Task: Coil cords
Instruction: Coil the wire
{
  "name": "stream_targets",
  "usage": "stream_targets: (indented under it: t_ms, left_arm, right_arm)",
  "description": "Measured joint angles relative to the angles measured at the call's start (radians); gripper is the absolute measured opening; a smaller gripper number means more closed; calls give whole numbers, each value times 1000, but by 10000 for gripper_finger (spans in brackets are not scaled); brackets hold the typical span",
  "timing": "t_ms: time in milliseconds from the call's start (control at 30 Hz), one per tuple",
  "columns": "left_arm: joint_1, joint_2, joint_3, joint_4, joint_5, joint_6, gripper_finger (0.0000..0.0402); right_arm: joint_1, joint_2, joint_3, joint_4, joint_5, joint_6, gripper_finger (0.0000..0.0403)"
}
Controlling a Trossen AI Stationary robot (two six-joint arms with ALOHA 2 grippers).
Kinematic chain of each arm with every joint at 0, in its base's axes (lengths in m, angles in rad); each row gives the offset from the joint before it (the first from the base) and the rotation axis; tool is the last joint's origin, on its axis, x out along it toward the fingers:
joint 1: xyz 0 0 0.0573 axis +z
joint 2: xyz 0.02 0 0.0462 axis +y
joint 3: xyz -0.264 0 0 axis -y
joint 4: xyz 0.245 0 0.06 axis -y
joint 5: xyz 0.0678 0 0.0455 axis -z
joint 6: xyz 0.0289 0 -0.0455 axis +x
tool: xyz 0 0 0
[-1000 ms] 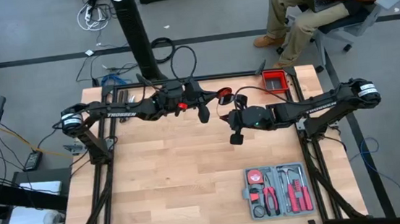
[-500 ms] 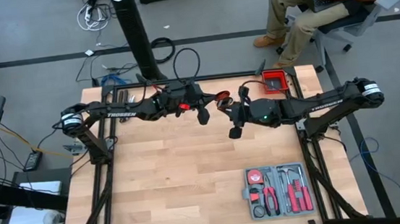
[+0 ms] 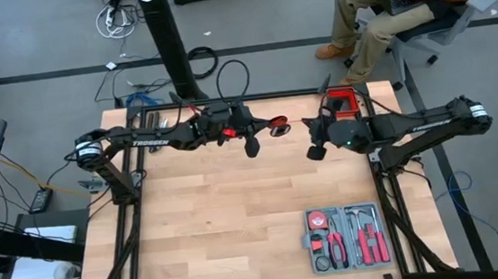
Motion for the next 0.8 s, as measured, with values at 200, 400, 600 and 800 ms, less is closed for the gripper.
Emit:
stream_targets:
  t_ms: [200, 400, 600, 800]
  left_arm:
    - [0, 0, 0, 74, 10, -28, 0]
    - [-1, 0, 0, 170, 20, -71, 0]
    - [-22, 0, 0, 186, -17, -83, 0]
    - [-41, 0, 0, 187, -80, -78, 0]
  right_arm:
    - [-7, 26, 0, -131, -54, 145, 0]
    - [-7, 109, 0, -46, -63, 164, 0]
    - [-7, 184, -1, 137, -66, 60, 0]
    - [-7, 233, -3, 237, -66, 2, 0]
